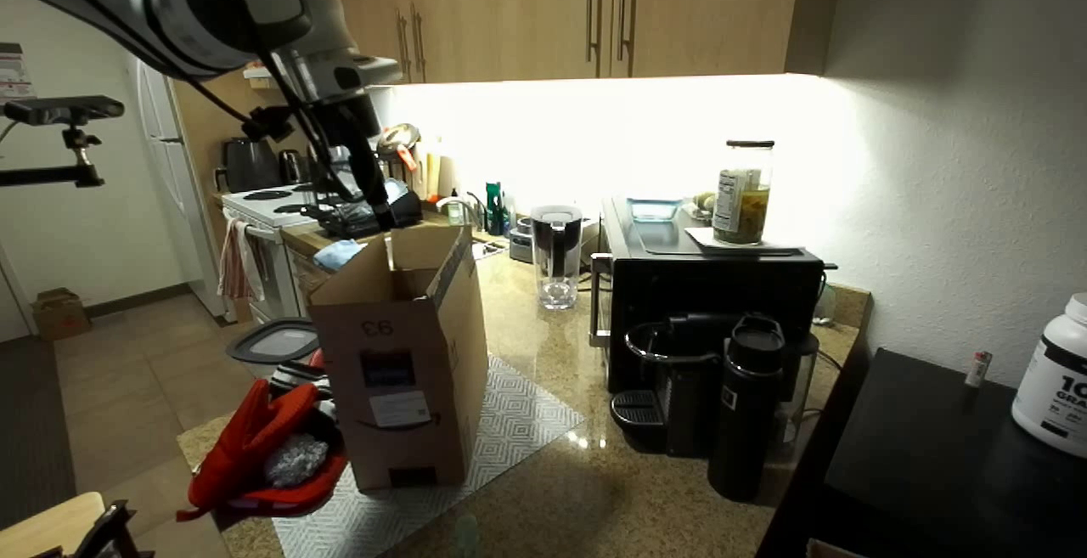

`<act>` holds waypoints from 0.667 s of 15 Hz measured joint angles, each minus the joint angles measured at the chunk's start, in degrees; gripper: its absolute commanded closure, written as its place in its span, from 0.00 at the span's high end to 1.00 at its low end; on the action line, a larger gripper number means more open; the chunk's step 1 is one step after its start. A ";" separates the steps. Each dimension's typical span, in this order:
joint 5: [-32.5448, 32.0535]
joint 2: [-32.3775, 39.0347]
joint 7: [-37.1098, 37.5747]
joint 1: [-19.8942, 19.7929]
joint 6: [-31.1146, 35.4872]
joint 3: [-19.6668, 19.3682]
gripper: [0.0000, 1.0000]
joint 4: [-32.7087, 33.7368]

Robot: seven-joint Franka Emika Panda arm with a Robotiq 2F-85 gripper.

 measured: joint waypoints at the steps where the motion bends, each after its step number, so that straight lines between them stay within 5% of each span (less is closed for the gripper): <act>1: -0.33 1.97 1.40 -0.01 0.00 0.00 1.00 1.64; 10: -5.29 14.64 11.16 4.69 -0.69 0.13 1.00 13.63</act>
